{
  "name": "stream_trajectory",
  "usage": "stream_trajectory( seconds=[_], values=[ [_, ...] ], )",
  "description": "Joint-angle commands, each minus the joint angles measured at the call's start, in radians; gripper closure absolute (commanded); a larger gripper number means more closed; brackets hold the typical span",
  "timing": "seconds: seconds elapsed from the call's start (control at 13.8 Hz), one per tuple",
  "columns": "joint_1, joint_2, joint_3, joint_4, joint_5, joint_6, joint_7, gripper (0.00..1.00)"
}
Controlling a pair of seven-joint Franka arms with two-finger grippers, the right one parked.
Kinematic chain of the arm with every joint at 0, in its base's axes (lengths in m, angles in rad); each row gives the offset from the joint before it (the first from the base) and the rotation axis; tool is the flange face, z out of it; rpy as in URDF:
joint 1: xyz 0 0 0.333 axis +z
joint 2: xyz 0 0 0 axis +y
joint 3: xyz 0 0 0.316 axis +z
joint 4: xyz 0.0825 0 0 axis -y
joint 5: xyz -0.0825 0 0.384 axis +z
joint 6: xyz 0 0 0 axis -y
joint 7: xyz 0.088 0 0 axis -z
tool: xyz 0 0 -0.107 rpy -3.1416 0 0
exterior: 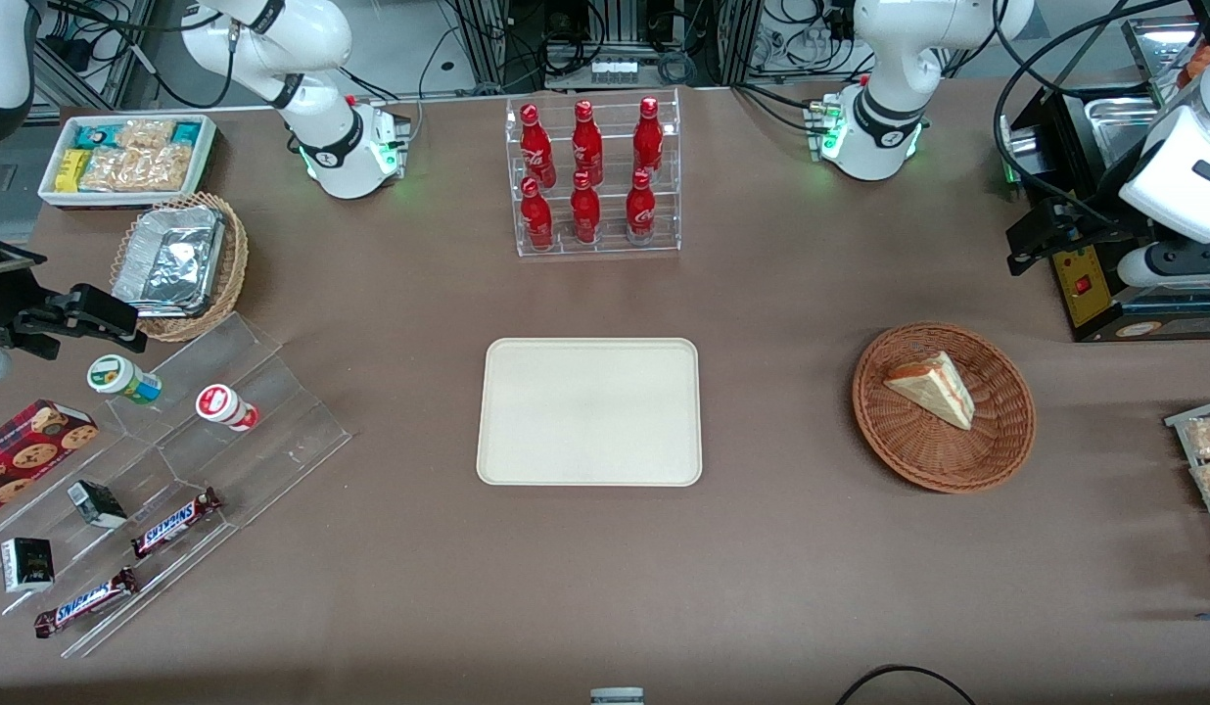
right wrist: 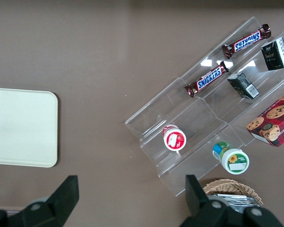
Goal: Place sandwich from basket to tray
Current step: 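Move the left gripper from rest toward the wicker basket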
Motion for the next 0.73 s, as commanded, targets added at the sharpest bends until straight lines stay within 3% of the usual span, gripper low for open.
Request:
stream_trajectory(
  seconds=[0.0,0.36,0.65],
  values=[
    [0.010,0.000,-0.012,0.000,0.017,-0.016,0.015,0.00],
    [0.026,0.052,0.005,-0.001,0.020,0.005,0.016,0.00],
    [0.026,0.114,0.155,-0.052,0.022,0.069,0.002,0.00]
  ],
)
